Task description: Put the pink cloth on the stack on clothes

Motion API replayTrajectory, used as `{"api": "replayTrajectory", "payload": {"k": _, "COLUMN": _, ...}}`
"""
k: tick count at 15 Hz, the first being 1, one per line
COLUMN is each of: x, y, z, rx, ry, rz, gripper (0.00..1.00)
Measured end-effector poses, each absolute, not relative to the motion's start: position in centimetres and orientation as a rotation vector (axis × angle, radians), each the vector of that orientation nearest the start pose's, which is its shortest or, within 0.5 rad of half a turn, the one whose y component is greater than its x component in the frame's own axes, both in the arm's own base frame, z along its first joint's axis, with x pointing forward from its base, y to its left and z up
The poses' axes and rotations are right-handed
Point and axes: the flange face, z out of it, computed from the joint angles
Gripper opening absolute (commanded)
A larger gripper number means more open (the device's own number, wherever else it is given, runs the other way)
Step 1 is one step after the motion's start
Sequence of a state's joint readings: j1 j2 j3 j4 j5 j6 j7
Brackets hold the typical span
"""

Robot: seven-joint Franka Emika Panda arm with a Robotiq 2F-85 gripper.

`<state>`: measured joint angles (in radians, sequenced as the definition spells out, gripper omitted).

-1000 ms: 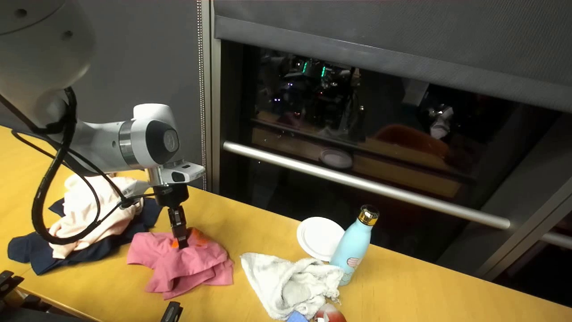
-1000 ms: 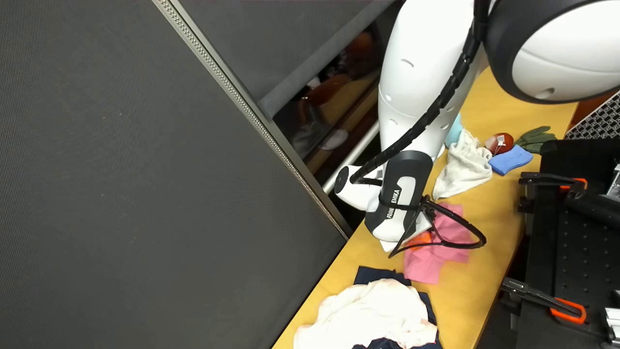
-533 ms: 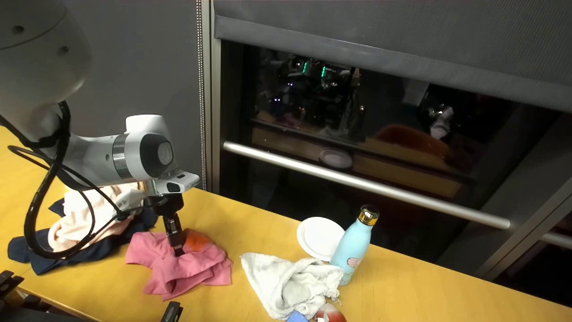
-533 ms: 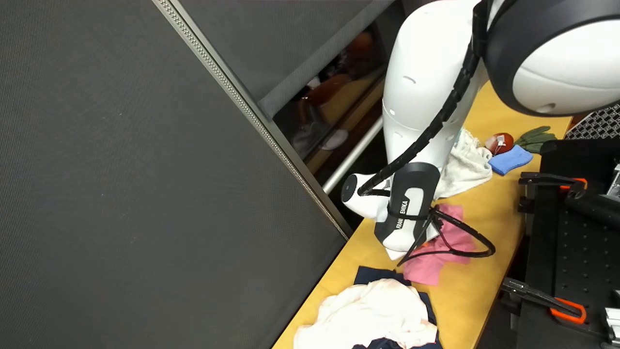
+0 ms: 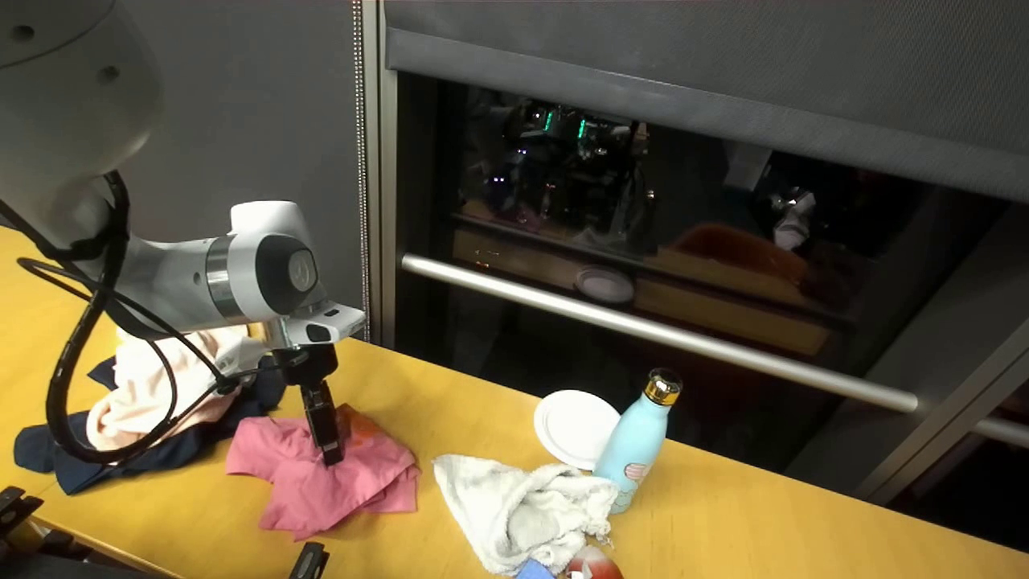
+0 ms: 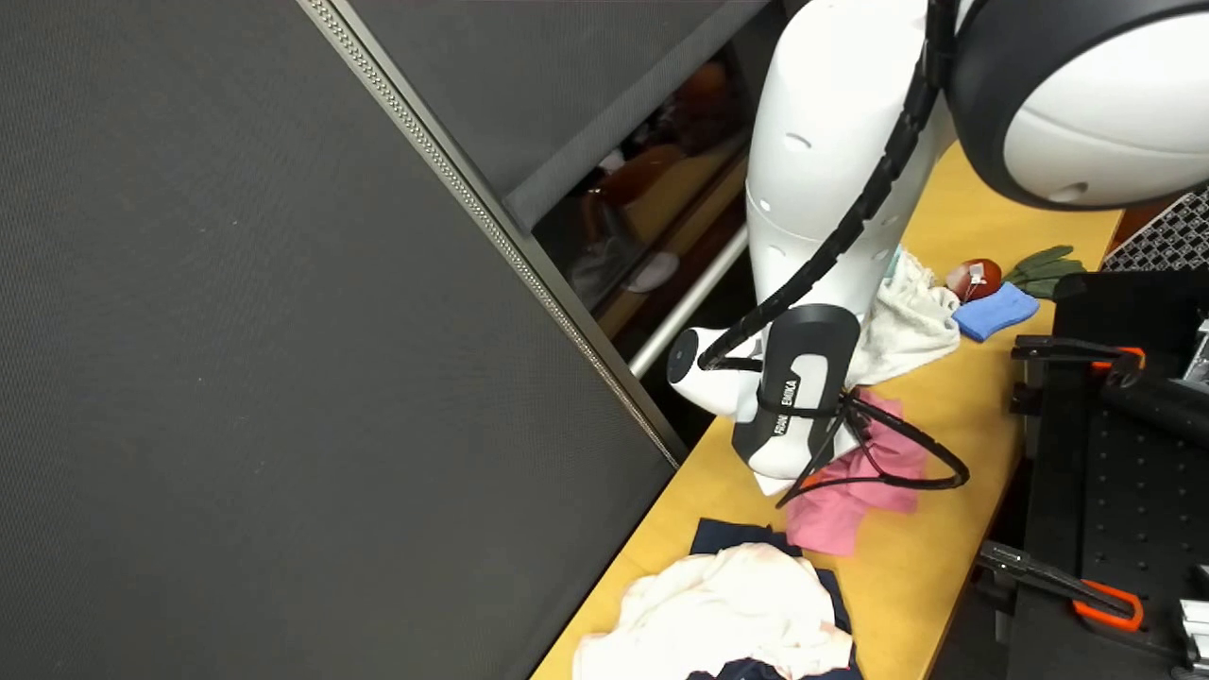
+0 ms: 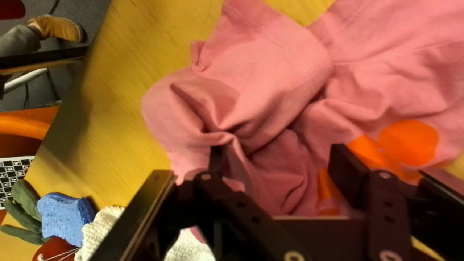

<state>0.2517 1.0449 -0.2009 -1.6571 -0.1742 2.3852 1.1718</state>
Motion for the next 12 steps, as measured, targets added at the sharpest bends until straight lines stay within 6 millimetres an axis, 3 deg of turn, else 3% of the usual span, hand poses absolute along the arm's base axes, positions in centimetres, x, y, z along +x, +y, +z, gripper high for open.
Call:
{"api": "replayTrajectory", "payload": {"k": 5, "x": 62.0, "y": 3.0, "z": 2.1, "rx": -3.177, "ry": 1.549, "rz": 0.082, "gripper": 1.00}}
{"api": "replayTrajectory", "payload": {"k": 12, "x": 62.1, "y": 3.2, "z": 4.2, "rx": -3.163, "ry": 1.552, "rz": 0.058, "gripper": 1.00}}
